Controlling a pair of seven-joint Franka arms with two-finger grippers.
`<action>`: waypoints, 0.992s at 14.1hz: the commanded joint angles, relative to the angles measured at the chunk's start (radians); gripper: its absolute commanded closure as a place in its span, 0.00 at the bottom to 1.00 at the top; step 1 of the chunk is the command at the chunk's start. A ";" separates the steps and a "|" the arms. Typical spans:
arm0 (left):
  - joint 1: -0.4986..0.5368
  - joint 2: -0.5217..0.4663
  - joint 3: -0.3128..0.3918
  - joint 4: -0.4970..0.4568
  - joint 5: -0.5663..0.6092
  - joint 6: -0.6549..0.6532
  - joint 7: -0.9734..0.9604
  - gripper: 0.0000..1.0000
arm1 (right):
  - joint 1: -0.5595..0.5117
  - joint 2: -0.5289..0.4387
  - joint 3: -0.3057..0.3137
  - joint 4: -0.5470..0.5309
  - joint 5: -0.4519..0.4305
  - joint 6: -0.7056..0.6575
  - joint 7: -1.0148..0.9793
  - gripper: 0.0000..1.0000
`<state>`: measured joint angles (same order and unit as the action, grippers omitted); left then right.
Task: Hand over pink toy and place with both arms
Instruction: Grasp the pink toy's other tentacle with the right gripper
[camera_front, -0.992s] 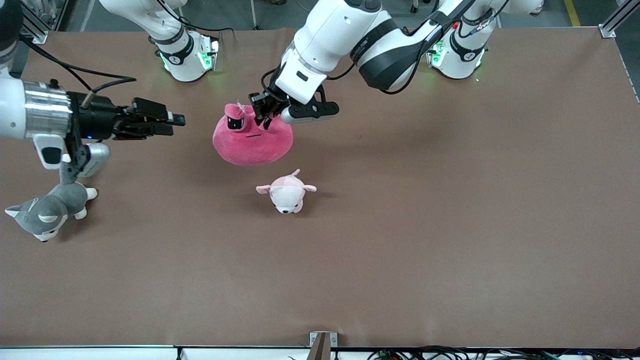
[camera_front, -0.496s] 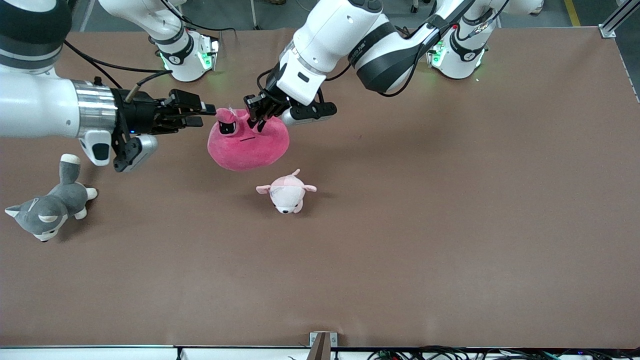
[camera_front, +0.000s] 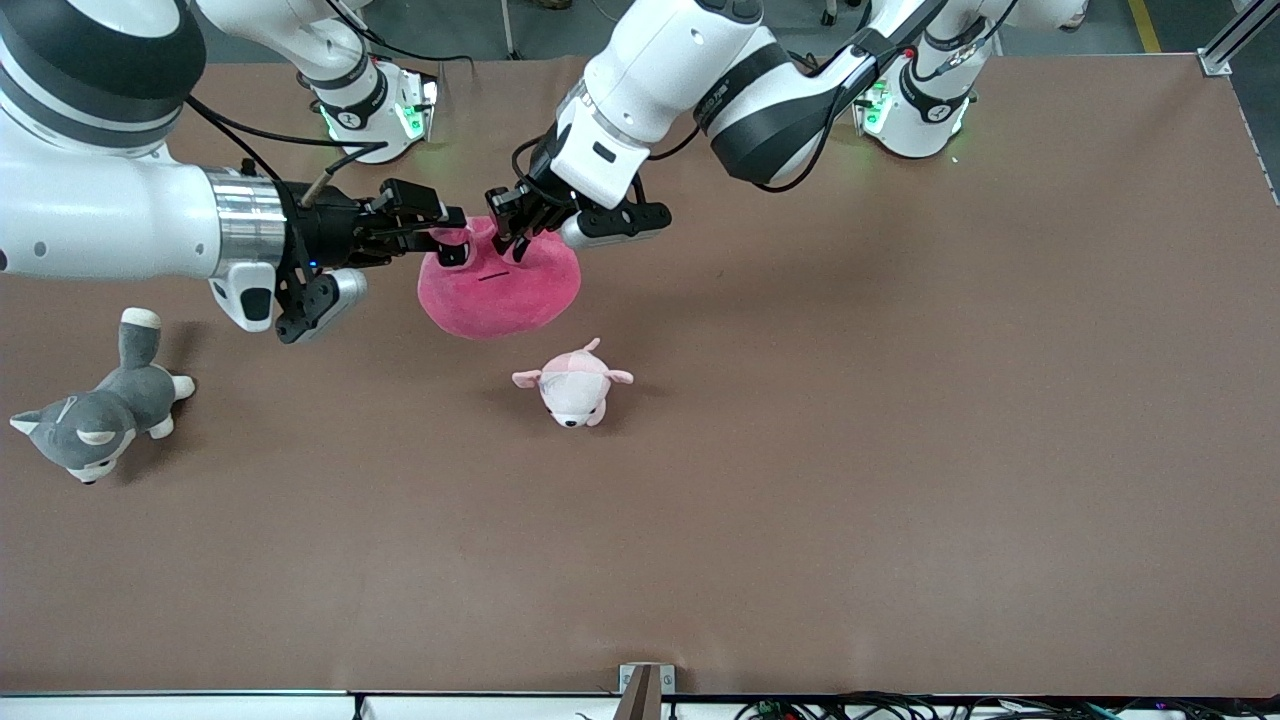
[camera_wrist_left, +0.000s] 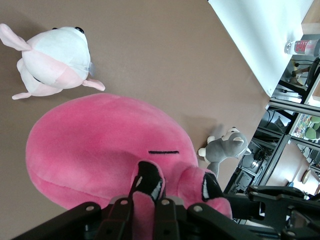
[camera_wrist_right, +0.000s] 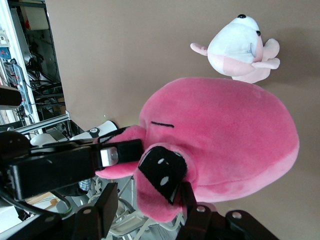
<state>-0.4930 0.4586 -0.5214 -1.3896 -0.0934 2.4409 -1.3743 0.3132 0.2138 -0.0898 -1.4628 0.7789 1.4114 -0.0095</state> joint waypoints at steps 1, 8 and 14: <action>-0.016 0.018 0.008 0.031 -0.006 0.010 -0.011 0.99 | 0.020 -0.005 -0.011 -0.022 -0.003 0.027 0.002 0.41; -0.021 0.025 0.008 0.031 -0.003 0.010 -0.011 0.99 | 0.024 -0.002 -0.010 -0.008 -0.116 0.051 -0.007 0.41; -0.021 0.026 0.008 0.043 -0.003 0.012 -0.011 0.99 | 0.060 -0.004 -0.008 -0.011 -0.122 0.055 0.003 0.41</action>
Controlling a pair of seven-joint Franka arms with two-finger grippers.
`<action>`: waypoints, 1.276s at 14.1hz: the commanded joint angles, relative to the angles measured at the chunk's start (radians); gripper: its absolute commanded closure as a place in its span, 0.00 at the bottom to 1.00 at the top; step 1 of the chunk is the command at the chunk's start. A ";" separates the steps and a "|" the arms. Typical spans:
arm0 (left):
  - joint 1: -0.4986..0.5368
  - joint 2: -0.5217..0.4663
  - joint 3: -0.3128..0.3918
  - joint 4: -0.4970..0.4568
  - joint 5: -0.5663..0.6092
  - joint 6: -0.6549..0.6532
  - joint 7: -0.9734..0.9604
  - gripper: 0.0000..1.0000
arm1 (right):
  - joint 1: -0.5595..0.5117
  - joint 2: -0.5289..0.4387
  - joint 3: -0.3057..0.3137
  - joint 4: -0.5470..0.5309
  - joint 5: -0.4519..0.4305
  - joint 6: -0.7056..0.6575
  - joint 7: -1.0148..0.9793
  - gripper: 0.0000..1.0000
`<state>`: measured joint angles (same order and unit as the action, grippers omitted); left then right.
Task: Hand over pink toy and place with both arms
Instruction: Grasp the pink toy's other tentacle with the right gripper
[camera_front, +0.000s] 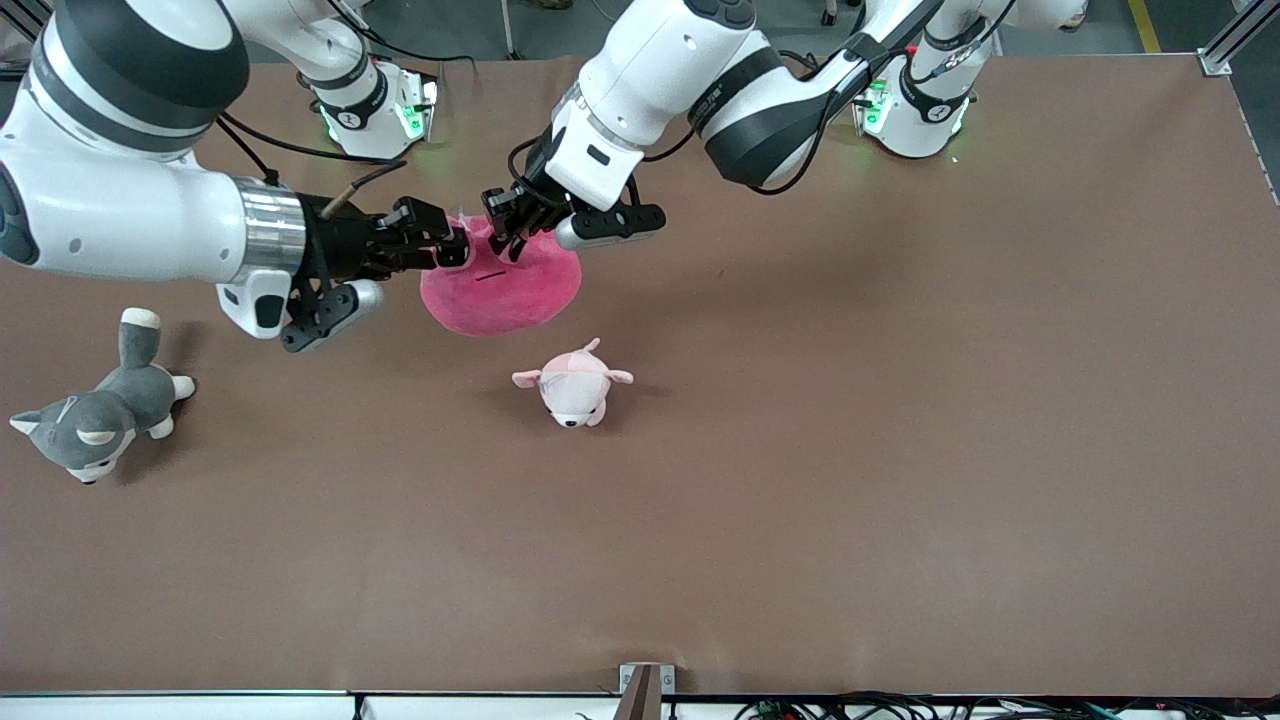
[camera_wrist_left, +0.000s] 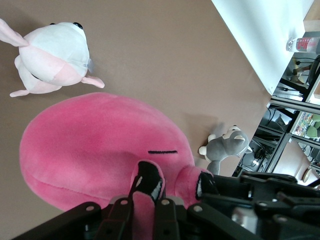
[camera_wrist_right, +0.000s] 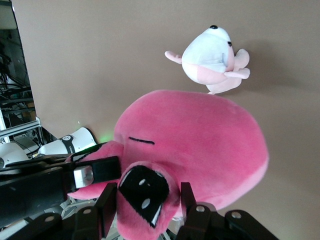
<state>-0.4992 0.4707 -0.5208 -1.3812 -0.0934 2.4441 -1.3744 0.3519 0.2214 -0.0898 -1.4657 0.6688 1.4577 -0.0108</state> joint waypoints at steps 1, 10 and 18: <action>-0.015 0.014 0.007 0.034 -0.006 0.009 -0.011 0.99 | 0.021 -0.011 -0.010 -0.008 -0.014 0.009 0.005 0.41; -0.013 0.016 0.007 0.036 -0.003 0.009 -0.011 0.98 | 0.019 -0.011 -0.011 -0.012 -0.063 -0.002 0.002 0.97; 0.008 -0.003 0.008 0.030 0.003 -0.057 -0.017 0.00 | 0.019 -0.014 -0.010 -0.010 -0.075 -0.005 0.000 1.00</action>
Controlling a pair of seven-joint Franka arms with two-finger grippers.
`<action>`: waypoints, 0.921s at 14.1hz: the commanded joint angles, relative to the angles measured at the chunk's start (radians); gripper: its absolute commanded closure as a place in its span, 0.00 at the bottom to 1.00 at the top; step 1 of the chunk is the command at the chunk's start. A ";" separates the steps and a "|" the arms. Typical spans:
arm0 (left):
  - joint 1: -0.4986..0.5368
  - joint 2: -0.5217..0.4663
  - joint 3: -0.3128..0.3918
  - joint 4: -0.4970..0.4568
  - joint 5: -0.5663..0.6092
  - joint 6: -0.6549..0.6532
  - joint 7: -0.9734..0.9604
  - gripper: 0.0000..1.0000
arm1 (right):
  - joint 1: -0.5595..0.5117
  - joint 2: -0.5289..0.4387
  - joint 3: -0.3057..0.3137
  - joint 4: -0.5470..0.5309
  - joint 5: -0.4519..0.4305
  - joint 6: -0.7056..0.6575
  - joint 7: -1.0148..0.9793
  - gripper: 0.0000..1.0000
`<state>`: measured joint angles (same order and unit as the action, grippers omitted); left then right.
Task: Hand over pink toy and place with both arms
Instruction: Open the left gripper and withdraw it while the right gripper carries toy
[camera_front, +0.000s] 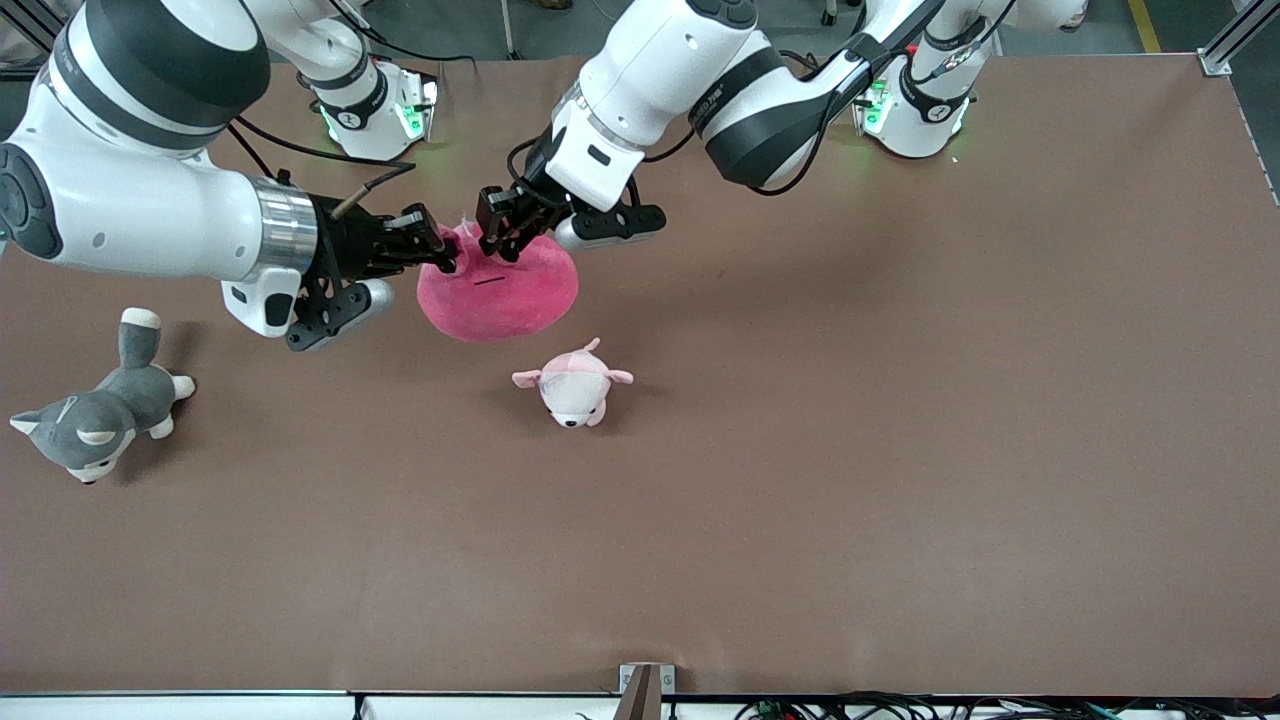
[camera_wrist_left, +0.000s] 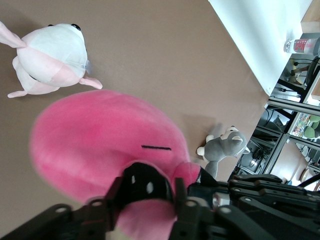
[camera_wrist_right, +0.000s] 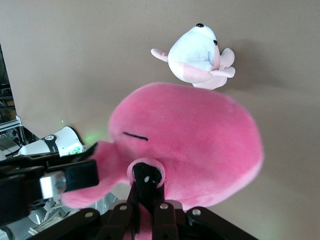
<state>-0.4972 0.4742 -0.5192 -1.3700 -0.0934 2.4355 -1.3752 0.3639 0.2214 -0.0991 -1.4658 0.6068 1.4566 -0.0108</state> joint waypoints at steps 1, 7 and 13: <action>0.020 -0.011 0.011 0.022 0.004 -0.103 -0.016 0.00 | 0.007 -0.016 -0.001 -0.008 -0.012 -0.004 0.000 1.00; 0.146 -0.104 0.074 0.020 0.183 -0.459 0.028 0.00 | -0.057 -0.022 -0.013 -0.007 -0.076 -0.028 -0.018 1.00; 0.448 -0.174 0.073 0.015 0.190 -0.728 0.481 0.00 | -0.265 0.028 -0.014 -0.001 -0.128 -0.022 -0.179 1.00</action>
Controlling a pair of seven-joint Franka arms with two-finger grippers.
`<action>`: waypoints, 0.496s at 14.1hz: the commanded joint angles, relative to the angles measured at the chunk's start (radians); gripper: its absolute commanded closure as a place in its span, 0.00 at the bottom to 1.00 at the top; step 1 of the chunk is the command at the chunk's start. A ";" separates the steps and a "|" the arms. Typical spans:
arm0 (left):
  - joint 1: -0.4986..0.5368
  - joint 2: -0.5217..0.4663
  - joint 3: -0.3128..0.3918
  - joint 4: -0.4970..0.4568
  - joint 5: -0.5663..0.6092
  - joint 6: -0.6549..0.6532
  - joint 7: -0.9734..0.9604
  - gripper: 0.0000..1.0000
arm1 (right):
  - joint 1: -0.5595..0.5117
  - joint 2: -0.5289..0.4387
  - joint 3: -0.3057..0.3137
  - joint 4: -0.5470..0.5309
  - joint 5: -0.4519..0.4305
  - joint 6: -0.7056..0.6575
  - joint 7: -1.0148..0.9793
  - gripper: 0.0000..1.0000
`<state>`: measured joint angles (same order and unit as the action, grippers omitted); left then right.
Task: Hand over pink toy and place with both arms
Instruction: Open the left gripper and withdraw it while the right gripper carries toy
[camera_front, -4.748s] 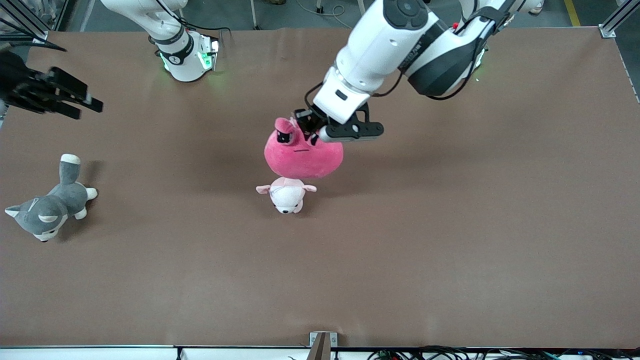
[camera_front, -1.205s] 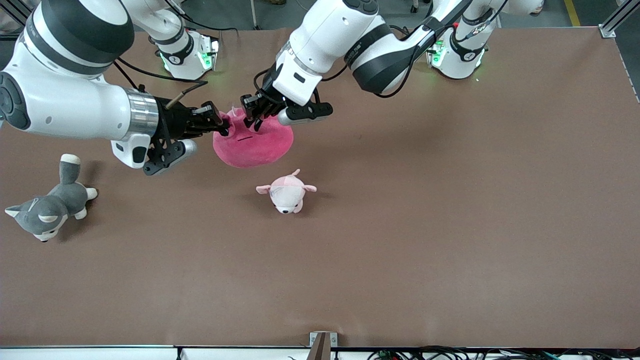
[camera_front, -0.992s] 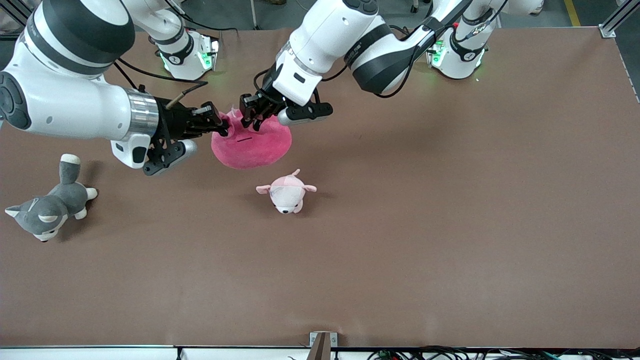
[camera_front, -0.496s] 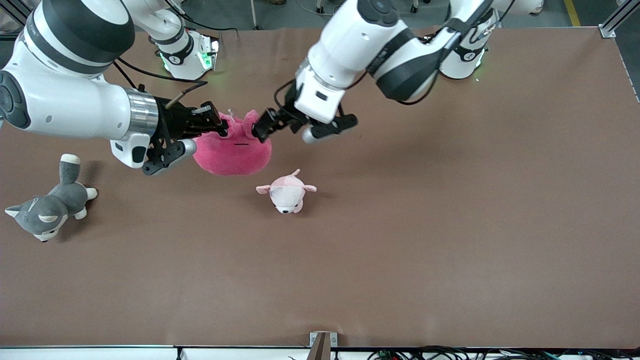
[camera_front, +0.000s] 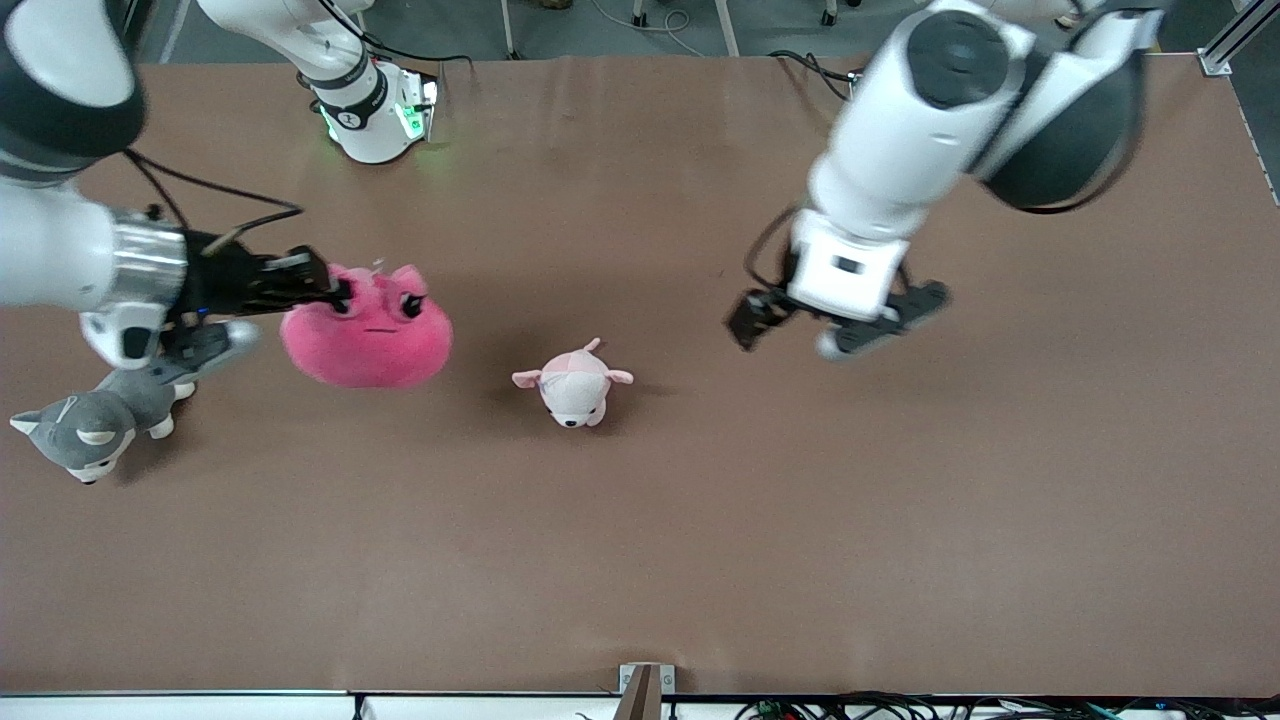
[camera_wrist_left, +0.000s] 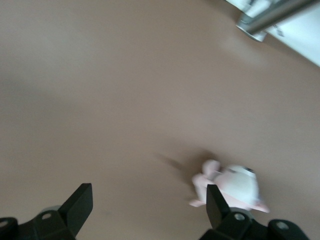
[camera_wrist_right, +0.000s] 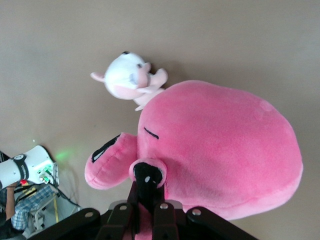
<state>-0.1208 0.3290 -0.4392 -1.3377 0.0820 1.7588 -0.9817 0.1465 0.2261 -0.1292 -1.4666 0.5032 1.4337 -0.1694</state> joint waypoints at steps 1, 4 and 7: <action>0.102 -0.031 -0.009 -0.015 0.015 -0.055 0.110 0.00 | -0.079 0.047 0.017 0.014 -0.026 0.001 -0.028 1.00; 0.167 -0.062 -0.006 -0.015 0.018 -0.087 0.248 0.00 | -0.183 0.126 0.020 0.029 -0.003 -0.010 -0.146 1.00; 0.254 -0.100 -0.007 -0.015 0.016 -0.148 0.464 0.00 | -0.226 0.192 0.020 0.031 0.038 -0.009 -0.258 1.00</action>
<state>0.0805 0.2810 -0.4392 -1.3376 0.0842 1.6548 -0.6400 -0.0464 0.3752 -0.1288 -1.4619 0.5064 1.4372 -0.3785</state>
